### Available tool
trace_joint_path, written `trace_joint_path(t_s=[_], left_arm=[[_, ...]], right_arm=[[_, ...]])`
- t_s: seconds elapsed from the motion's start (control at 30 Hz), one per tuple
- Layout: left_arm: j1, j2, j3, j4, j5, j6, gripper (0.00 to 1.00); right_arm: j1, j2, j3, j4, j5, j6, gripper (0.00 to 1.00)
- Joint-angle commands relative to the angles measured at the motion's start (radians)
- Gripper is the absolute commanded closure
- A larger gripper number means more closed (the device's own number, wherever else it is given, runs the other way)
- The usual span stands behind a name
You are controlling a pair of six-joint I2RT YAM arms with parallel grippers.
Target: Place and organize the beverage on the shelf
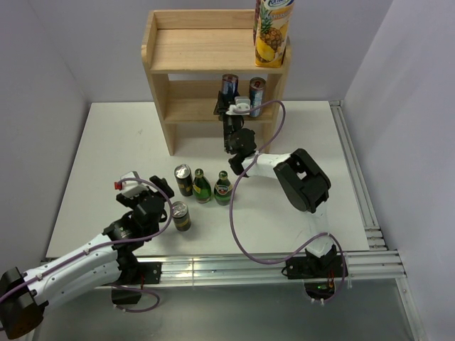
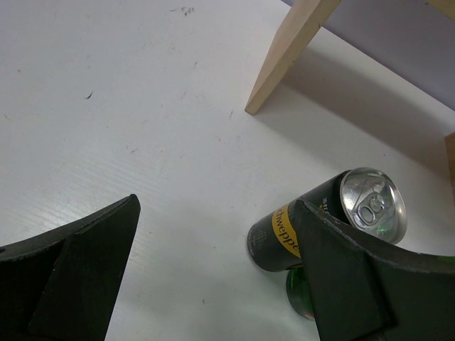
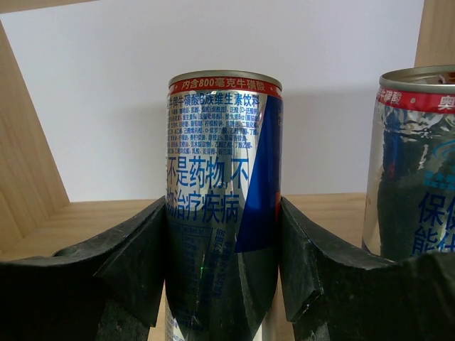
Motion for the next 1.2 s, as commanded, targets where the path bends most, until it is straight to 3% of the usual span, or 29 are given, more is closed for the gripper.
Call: trace_joint_path(t_s=[0.0,0.23,0.27,0.4,0.43,0.53,0.7,0.73,1.0,1.17], left_arm=[[-0.007,-0.012,0.025,0.009,-0.029,-0.016,0.03],[-0.010,0.005,0.030,0.007,-0.035,-0.014,0.03],[-0.010,0.005,0.030,0.009,-0.035,-0.014,0.03],[-0.012,0.013,0.033,0.009,-0.038,-0.013,0.03],[-0.012,0.013,0.033,0.006,-0.040,-0.014,0.03],[-0.013,0.012,0.033,0.007,-0.041,-0.014,0.03],[-0.013,0.010,0.033,0.004,-0.044,-0.017,0.03],[-0.013,0.008,0.033,0.009,-0.044,-0.013,0.03],[-0.021,-0.004,0.031,-0.002,-0.058,-0.025,0.03],[-0.021,-0.010,0.030,-0.004,-0.060,-0.023,0.03]], right_arm=[[0.005,0.028,-0.044,-0.112,0.039,0.011,1.00],[0.006,0.042,-0.052,-0.192,0.022,0.041,0.99],[0.008,0.037,-0.057,-0.190,0.022,0.042,0.94],[0.008,0.027,-0.055,-0.229,0.034,0.051,0.90],[0.008,0.019,-0.054,-0.251,0.037,0.061,0.85],[0.013,0.010,-0.052,-0.285,0.039,0.070,0.83],[0.020,-0.007,-0.049,-0.342,0.056,0.087,0.92],[0.025,-0.007,-0.046,-0.356,0.063,0.084,1.00],[0.043,-0.027,-0.063,-0.397,0.091,0.081,1.00],[0.062,-0.053,-0.052,-0.512,0.112,0.113,1.00]])
